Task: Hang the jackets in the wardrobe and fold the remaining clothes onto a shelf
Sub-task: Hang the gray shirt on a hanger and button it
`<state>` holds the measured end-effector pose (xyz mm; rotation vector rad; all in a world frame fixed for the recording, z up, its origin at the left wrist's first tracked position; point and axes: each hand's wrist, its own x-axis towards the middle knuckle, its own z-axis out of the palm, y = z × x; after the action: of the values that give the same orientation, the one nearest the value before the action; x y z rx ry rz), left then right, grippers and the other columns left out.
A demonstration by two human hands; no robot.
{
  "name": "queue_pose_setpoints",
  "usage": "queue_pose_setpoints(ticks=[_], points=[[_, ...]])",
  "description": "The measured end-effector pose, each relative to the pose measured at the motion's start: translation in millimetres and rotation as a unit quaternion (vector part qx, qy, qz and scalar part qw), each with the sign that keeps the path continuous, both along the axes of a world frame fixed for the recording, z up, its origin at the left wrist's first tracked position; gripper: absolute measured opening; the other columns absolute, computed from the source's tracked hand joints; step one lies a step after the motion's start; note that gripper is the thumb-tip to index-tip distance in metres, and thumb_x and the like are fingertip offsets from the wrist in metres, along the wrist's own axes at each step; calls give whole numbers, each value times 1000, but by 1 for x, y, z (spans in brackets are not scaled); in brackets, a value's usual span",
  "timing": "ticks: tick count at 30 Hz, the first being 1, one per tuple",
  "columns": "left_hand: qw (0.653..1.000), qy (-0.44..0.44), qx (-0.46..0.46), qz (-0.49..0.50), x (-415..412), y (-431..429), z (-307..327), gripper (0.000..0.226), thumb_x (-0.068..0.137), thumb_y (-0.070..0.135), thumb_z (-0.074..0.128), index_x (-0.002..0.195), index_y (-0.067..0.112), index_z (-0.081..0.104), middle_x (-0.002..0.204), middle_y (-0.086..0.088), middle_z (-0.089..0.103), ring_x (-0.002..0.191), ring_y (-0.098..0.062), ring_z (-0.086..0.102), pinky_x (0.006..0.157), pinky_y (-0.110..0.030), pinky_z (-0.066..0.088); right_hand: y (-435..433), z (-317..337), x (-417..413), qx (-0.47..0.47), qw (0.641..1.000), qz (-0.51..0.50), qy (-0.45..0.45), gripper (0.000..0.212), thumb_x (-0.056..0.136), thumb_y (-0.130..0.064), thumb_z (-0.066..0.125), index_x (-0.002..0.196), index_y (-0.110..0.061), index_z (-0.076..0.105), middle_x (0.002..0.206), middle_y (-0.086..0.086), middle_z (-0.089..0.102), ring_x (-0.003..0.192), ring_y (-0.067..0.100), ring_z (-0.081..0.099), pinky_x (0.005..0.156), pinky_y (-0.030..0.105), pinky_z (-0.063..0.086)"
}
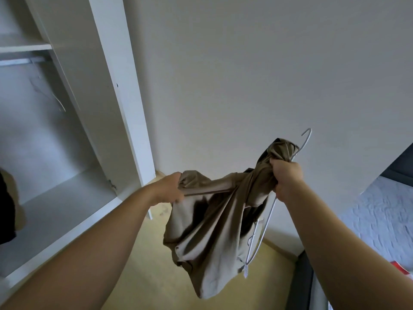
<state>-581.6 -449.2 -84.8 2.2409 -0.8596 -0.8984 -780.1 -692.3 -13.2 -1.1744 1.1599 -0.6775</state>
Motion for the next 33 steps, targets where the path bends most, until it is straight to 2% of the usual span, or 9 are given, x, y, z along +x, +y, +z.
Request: queue_pose_setpoints(ticks=[2,7,11,13,16,19,27,30,33], points=[[993,-97,65,-4,0,2,-3,24,74,0,62,86,15,48,89,-7,53,72,-21,57,62,-34,51,-2,-4,-1,0,1000,4,5,16,91,-25,67,83,-19,55,94,10,65,96,33,67,92,50,57],[972,-59,-67,219,-1,19,-16,24,78,30,82,58,21,71,57,4,65,60,-19,68,59,-25,50,-10,-16,-10,12,1000,-7,19,20,91,-27,67,82,-17,53,98,11,65,97,34,66,93,50,56],[914,172,-179,321,-12,26,-29,11,85,34,77,87,23,77,84,-3,78,73,-16,74,96,-40,53,-10,-26,-16,17,999,-4,27,24,91,-33,68,81,-17,51,93,9,62,98,36,66,93,52,56],[865,263,-246,351,-16,22,-30,12,91,31,73,98,22,76,102,-6,78,79,-16,74,90,-38,56,-7,-31,-19,13,999,6,35,26,91,-34,69,80,-17,52,90,9,61,98,37,67,93,55,56],[819,313,-272,396,-19,8,-18,47,80,56,79,113,23,73,111,-3,77,99,-20,73,91,-38,58,-4,-41,-24,-2,998,27,55,26,92,-37,67,82,-16,55,90,10,63,97,38,68,91,57,56],[817,306,-265,411,-20,-2,-1,66,67,69,79,114,24,72,106,-4,77,100,-26,73,91,-40,57,-5,-50,-30,-48,992,56,101,31,90,-43,70,80,-15,59,88,12,66,92,37,68,88,56,58],[853,248,-274,369,-19,-13,61,21,51,29,83,66,20,72,65,0,66,71,-24,64,82,-36,54,-17,-87,-48,-77,964,146,207,29,87,-27,75,93,-2,63,84,16,66,74,33,67,67,42,61],[860,248,-283,345,-19,-20,79,22,59,28,81,78,19,73,82,-4,70,85,-26,66,103,-45,50,-8,-97,-49,-73,944,198,255,30,89,-30,70,87,-2,59,67,9,52,49,23,48,39,21,38],[880,193,-282,330,-17,-25,86,27,68,40,80,86,22,72,87,1,71,89,-22,66,105,-39,46,9,-101,-46,-92,927,247,267,23,87,-26,69,85,-4,61,69,9,59,57,25,58,38,19,34]])
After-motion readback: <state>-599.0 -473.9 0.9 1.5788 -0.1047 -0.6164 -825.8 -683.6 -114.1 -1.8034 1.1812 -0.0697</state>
